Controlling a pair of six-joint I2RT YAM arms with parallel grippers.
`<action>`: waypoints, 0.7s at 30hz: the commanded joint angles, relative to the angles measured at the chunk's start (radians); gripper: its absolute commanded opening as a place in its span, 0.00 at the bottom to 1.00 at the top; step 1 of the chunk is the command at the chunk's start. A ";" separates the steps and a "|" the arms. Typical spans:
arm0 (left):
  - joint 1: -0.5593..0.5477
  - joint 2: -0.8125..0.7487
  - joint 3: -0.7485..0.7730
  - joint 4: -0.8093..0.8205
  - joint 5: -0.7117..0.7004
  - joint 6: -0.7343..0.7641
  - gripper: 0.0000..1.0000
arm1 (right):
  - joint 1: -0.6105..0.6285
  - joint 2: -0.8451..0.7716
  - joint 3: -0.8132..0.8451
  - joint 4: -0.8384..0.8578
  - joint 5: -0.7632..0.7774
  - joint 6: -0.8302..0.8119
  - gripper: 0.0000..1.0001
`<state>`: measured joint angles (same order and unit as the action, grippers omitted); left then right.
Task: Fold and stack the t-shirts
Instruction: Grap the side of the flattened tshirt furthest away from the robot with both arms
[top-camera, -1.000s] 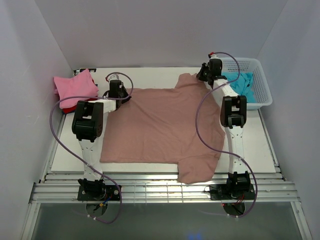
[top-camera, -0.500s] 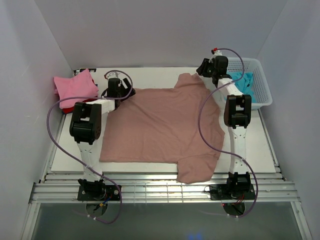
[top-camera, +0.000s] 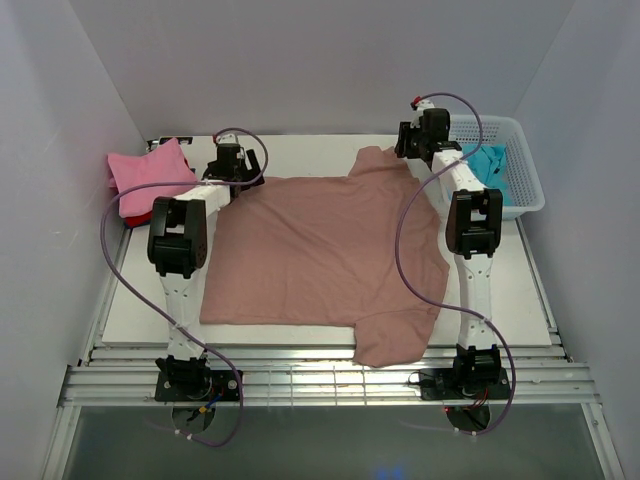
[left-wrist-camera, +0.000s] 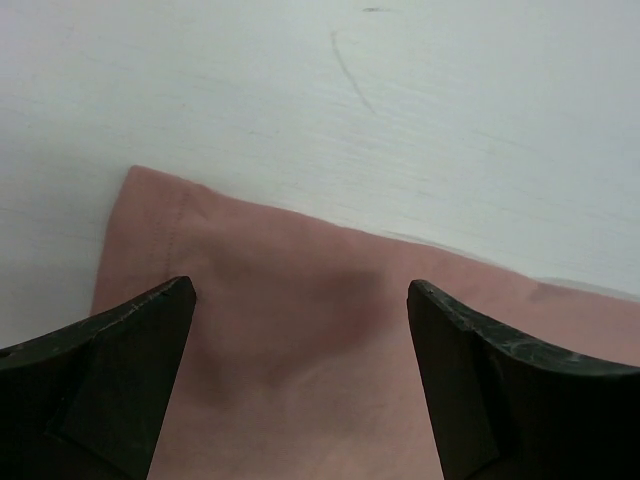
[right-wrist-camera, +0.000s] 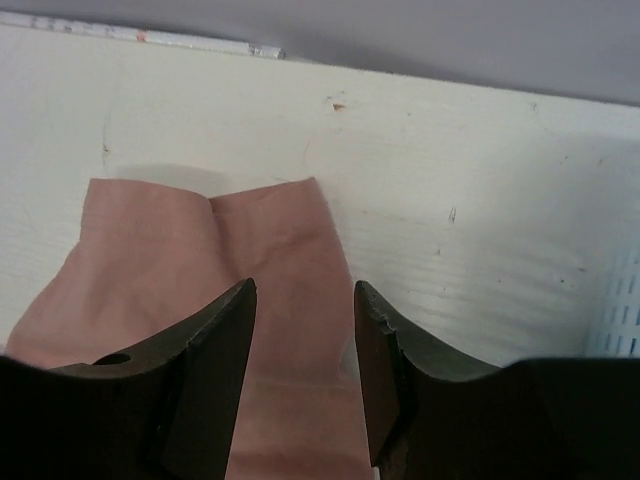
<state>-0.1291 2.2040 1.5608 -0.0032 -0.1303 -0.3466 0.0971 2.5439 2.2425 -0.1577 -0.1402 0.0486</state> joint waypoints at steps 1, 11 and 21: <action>0.022 0.020 0.039 -0.037 -0.045 0.070 0.98 | 0.007 0.038 0.049 -0.075 0.051 -0.044 0.50; 0.036 0.056 0.094 -0.046 -0.094 0.106 0.98 | 0.007 0.099 0.091 -0.106 -0.013 -0.027 0.52; 0.039 0.074 0.139 -0.041 -0.114 0.136 0.98 | 0.006 0.125 0.106 -0.101 -0.022 -0.024 0.48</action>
<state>-0.0978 2.2707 1.6402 -0.0456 -0.2169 -0.2348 0.1059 2.6431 2.3051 -0.2443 -0.1452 0.0204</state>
